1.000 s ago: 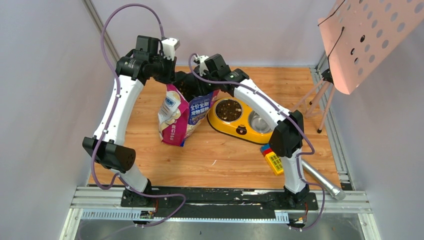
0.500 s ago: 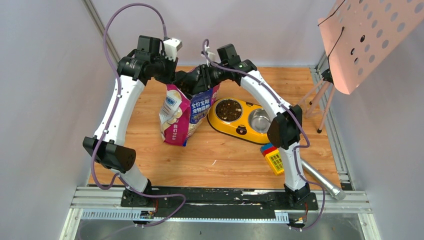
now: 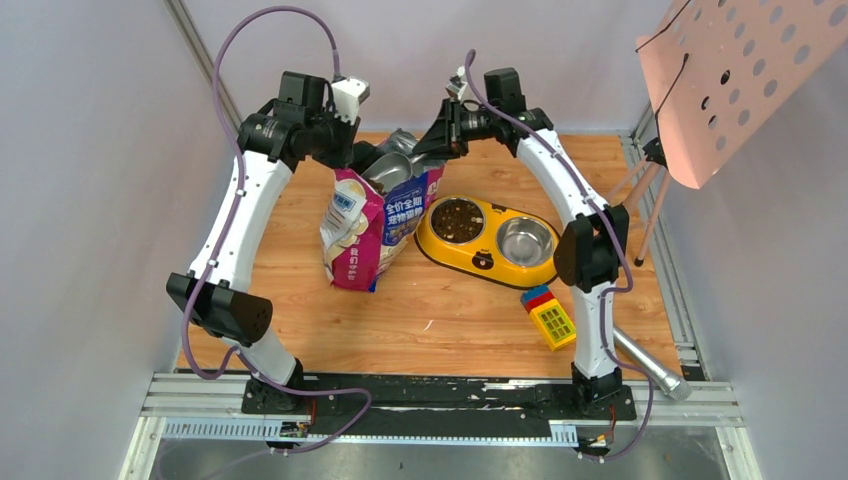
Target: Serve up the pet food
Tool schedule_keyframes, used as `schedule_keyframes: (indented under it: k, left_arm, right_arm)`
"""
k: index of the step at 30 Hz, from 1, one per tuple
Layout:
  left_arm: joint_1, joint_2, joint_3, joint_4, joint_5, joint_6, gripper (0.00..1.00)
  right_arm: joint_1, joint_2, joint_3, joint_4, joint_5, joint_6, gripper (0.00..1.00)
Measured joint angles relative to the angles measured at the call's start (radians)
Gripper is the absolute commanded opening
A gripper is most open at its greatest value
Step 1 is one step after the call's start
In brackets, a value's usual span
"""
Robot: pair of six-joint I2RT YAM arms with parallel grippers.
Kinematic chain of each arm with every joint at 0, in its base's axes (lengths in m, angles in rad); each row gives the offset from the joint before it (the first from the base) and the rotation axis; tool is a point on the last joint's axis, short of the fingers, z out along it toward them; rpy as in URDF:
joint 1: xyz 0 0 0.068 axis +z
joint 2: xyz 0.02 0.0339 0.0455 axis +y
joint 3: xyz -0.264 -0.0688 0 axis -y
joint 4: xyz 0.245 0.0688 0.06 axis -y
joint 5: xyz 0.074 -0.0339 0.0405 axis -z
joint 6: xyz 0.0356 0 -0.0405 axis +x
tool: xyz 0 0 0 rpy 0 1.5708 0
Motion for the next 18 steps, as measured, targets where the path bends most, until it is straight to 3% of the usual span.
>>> schedule_keyframes:
  k: [18]
  left_arm:
    - [0.006, 0.000, 0.004, -0.026, -0.090, 0.108, 0.00]
  right_arm:
    - [-0.098, -0.069, -0.125, 0.101, -0.108, 0.260, 0.00]
